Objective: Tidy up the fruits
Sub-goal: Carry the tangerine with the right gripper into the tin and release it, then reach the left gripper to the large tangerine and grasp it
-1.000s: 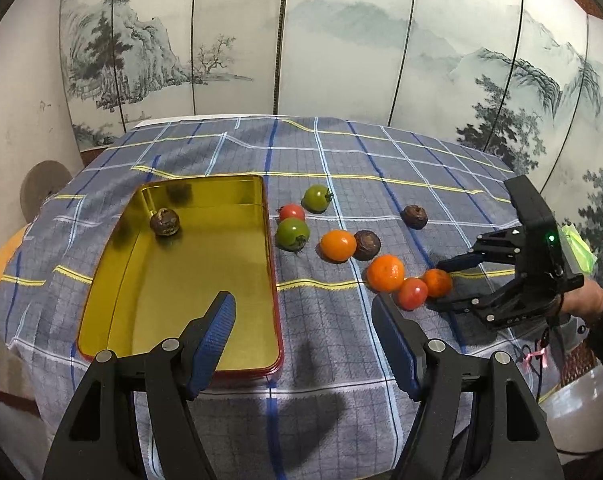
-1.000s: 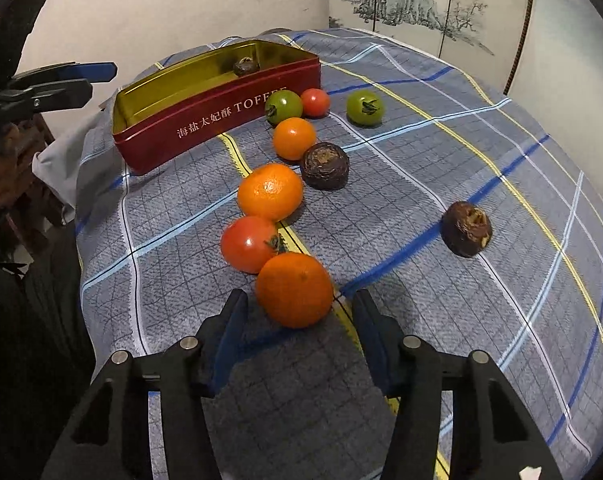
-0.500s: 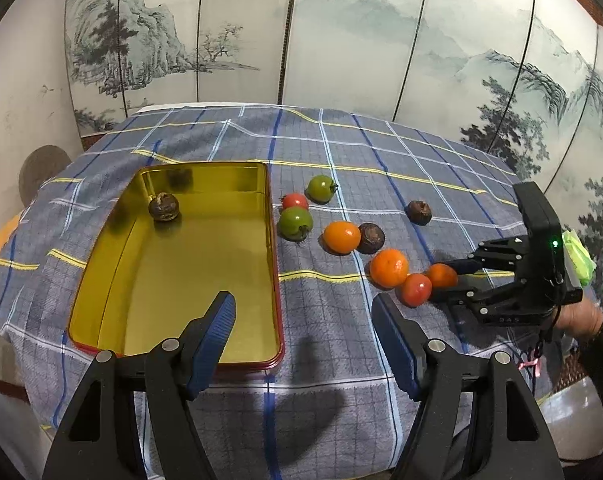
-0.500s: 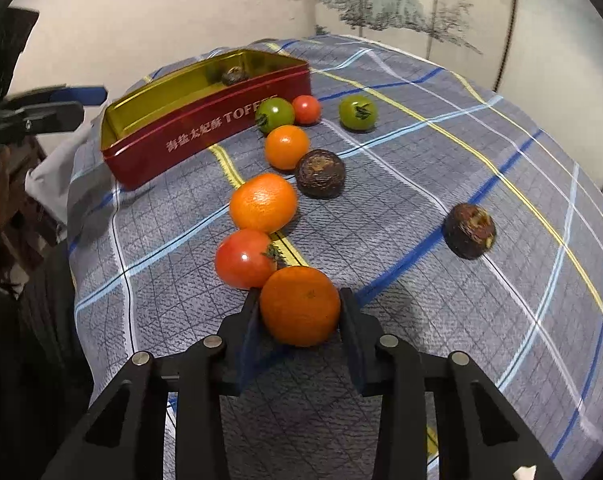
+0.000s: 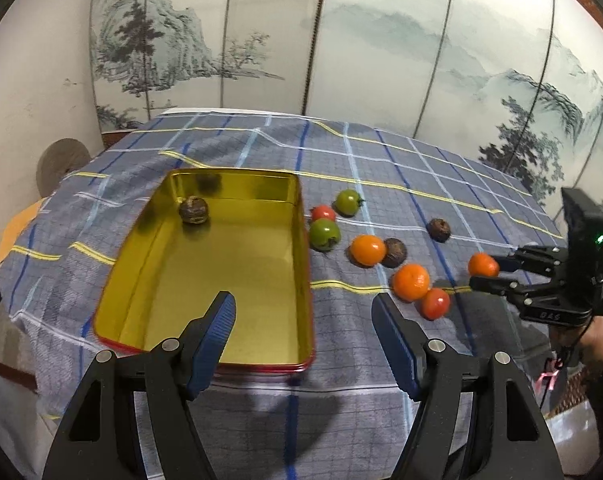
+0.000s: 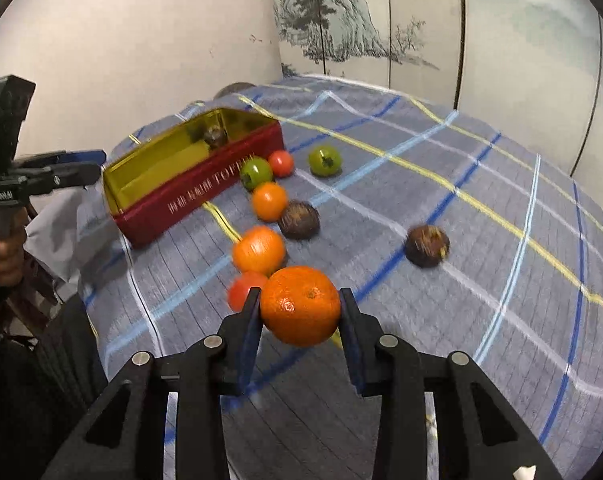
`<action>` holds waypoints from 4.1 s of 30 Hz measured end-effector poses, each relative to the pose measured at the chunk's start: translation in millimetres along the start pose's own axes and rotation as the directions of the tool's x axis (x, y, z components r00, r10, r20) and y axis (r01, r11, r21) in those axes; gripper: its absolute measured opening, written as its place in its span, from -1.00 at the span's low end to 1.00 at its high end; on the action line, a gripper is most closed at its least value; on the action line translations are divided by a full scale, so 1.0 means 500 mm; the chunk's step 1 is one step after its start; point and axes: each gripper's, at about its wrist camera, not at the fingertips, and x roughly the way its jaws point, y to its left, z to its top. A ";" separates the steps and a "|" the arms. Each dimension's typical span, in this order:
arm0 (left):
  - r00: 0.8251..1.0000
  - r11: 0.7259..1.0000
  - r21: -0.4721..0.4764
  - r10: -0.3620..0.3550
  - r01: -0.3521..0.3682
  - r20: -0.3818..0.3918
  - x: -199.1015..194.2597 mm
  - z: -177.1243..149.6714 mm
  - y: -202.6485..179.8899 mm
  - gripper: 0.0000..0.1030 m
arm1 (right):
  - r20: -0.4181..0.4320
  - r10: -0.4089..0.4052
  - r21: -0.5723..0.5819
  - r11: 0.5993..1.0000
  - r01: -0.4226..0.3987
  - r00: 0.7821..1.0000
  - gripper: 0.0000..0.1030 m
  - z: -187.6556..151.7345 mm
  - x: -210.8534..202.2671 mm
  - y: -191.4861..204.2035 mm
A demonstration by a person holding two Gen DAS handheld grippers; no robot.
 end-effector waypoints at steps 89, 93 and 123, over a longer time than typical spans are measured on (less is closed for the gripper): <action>0.926 0.927 -0.023 0.373 -0.375 -0.056 -0.014 -0.090 0.203 0.69 | -0.021 0.141 -0.045 0.989 -0.142 0.990 0.36 0.409 0.349 0.355; 0.925 0.926 -0.019 0.376 -0.378 -0.055 -0.015 -0.089 0.201 0.69 | 0.071 0.163 -0.017 0.987 -0.163 0.984 0.43 0.382 0.274 0.329; 0.990 0.985 0.147 -0.070 0.087 -0.121 0.045 0.052 -0.107 0.69 | 0.002 -0.408 0.497 0.793 0.353 0.913 0.60 -0.149 -0.091 -0.230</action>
